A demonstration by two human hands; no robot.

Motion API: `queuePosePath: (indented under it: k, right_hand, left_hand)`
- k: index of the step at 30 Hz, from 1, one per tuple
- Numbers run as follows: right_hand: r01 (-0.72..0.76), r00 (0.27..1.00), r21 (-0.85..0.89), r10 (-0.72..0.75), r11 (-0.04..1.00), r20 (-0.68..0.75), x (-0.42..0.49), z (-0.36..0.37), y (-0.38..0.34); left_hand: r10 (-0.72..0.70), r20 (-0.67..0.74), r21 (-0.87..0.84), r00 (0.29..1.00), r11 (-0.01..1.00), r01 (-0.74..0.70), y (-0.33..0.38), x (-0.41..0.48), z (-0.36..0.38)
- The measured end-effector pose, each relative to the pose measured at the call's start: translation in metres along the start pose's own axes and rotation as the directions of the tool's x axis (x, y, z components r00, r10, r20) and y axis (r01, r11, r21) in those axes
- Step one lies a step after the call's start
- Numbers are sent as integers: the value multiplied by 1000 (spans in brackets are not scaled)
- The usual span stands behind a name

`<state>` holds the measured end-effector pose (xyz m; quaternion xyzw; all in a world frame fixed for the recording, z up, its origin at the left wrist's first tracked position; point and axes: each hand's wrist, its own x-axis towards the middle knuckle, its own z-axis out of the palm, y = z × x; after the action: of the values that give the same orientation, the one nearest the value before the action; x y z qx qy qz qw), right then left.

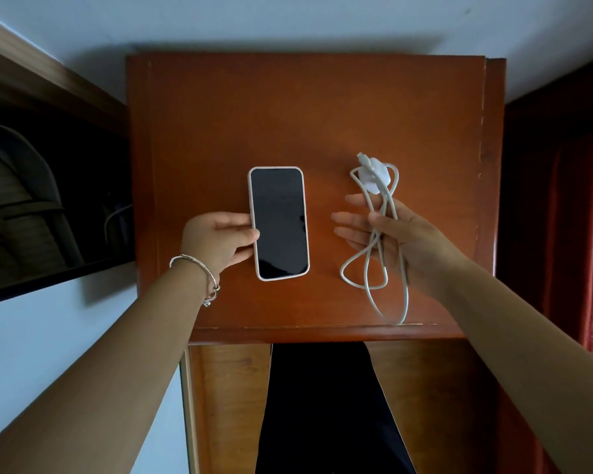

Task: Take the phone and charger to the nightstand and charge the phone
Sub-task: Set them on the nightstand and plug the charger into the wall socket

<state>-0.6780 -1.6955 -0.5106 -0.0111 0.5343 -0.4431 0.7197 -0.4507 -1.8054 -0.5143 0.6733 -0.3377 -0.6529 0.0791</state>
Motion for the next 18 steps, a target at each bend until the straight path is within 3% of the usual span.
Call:
queuePosePath:
  k: [18]
  right_hand:
    - [-56,998,40,57,998,-28,-2,-5,7]
  left_hand:
    - [26,-234,115,972,993,1,-11,11,8]
